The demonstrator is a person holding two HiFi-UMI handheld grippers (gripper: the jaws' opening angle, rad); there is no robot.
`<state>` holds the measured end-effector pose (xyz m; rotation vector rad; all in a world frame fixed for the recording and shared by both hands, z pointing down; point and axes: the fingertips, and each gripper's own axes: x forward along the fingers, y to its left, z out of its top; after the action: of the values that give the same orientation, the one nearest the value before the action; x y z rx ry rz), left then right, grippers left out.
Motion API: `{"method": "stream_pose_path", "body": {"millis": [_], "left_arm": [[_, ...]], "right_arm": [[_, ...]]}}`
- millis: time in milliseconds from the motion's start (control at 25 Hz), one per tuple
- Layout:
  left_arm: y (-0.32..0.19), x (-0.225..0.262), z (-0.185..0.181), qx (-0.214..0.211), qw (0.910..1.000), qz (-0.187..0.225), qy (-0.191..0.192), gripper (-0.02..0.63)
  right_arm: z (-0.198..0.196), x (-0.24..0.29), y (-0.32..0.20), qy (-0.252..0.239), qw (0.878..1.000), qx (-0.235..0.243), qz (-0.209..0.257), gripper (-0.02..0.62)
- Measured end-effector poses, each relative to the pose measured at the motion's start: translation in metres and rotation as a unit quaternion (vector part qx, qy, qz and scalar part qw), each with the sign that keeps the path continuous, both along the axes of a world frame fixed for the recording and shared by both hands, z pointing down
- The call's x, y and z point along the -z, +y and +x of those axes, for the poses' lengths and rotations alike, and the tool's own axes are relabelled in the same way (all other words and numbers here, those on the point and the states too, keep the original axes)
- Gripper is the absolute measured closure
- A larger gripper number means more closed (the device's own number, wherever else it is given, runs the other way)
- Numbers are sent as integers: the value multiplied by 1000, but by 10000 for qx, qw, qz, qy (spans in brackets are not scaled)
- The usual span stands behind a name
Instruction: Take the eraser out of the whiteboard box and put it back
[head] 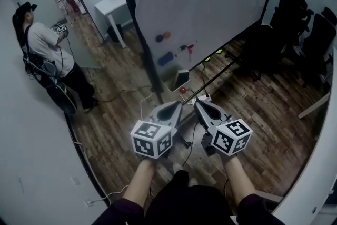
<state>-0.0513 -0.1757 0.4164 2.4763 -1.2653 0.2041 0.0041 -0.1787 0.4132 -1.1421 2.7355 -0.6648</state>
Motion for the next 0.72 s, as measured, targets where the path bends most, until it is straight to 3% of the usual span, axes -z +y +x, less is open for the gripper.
{"method": "stream_pose_path", "body": {"millis": [400,720], "left_arm": [[-50,-11,-15,-31,9999,-71,111,601],[-78,-36,-19,442,9986,-214,191,601]], "right_arm": [[-15,-13,-50,112,9999,-93,-57,591],[-19,-42,-95,281,9994,99,-161,591]]}}
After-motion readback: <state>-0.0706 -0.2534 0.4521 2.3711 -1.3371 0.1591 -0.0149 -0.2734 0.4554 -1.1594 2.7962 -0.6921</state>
